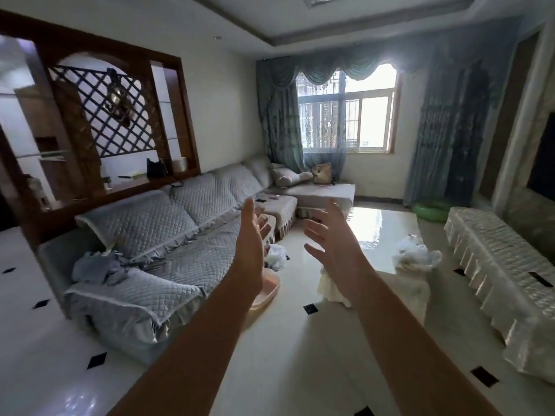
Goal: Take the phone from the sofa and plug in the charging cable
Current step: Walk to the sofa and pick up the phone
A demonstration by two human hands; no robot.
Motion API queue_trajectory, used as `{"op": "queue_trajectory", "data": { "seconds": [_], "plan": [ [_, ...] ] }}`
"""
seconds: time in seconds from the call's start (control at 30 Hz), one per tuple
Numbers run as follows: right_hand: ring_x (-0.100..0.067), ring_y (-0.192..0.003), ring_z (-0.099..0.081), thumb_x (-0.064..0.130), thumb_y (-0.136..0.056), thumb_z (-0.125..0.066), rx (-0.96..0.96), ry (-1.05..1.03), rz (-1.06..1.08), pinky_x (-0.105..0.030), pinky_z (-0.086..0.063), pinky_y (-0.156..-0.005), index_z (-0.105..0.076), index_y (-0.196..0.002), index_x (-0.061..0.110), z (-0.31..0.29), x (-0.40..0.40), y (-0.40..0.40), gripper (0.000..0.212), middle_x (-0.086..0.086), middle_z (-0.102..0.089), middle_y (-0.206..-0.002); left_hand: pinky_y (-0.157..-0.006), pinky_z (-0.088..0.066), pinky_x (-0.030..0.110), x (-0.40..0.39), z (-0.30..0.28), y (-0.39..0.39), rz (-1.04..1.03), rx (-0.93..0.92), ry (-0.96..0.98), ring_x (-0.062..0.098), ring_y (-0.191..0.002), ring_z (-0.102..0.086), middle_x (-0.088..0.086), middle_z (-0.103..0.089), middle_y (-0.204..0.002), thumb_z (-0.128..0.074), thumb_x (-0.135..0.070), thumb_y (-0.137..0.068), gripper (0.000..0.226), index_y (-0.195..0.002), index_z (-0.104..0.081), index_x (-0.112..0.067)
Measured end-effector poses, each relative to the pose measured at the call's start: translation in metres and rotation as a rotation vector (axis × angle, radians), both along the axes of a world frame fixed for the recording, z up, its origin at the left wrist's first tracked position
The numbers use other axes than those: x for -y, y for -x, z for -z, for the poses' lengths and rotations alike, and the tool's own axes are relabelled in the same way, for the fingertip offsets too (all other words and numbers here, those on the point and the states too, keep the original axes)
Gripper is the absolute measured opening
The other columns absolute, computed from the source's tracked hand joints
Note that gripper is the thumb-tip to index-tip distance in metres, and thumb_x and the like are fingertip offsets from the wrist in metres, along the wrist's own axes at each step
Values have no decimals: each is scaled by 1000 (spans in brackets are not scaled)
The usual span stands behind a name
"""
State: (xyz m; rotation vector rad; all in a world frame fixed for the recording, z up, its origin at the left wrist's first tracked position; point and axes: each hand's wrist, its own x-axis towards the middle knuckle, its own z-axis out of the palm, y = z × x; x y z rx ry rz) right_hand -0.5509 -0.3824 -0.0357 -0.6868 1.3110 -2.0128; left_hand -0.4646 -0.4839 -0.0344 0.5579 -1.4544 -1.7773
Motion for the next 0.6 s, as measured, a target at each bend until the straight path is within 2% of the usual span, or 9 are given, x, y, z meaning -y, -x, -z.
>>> {"op": "queue_trajectory", "data": {
  "seconds": [0.03, 0.13, 0.2, 0.3, 0.4, 0.53, 0.6],
  "plan": [
    [-14, -109, -57, 59, -88, -42, 2, -2, -13, -38, -37, -101, -43, -137, 20, 0, 10, 5, 62, 6, -63, -109, -112, -20, 50, 10, -2, 2, -15, 6, 44, 21, -138, -36, 4, -34, -156, -22, -68, -89, 73, -147, -34, -24],
    [-21, -123, -47, 57, -88, -42, -7, -18, -32, -40, -34, -104, -39, -141, 20, 0, 40, 22, 65, -3, -52, -132, -112, -19, 51, 33, -1, 16, -32, 29, 130, 19, -137, -36, 2, -34, -156, -25, -72, -85, 77, -147, -34, -27],
    [-22, -127, -46, 57, -89, -42, -16, -35, -41, -40, -34, -105, -39, -142, 20, 0, 62, 35, 65, -6, -50, -139, -108, -22, 46, 49, 3, 31, -43, 40, 158, 18, -137, -37, 1, -35, -155, -25, -69, -88, 73, -146, -35, -27],
    [-19, -124, -48, 58, -89, -40, -35, -61, -50, -37, -36, -102, -43, -139, 18, 0, 100, 55, 64, -6, -52, -138, -100, -25, 37, 83, 5, 54, -56, 27, 150, 18, -137, -38, 1, -35, -155, -24, -64, -91, 68, -145, -36, -26],
    [-19, -122, -49, 57, -90, -40, -67, -78, -44, -37, -37, -102, -43, -138, 18, -3, 140, 75, 62, -5, -53, -136, -107, -24, 42, 127, 7, 76, -42, 0, 132, 19, -136, -38, 2, -35, -155, -23, -64, -91, 68, -146, -35, -25],
    [-16, -109, -57, 56, -90, -41, -63, -77, -14, -36, -40, -95, -48, -134, 18, -10, 195, 101, 59, 1, -63, -113, -109, -22, 45, 189, 7, 109, -21, -34, 93, 21, -138, -36, 3, -32, -157, -21, -64, -92, 69, -147, -34, -23],
    [-21, -120, -52, 56, -90, -40, -75, -74, -19, -39, -37, -102, -45, -137, 18, -12, 220, 115, 61, -2, -59, -125, -112, -21, 46, 215, 7, 127, -7, -56, 72, 23, -140, -34, 5, -30, -157, -21, -61, -94, 68, -148, -32, -21]
  ]
}}
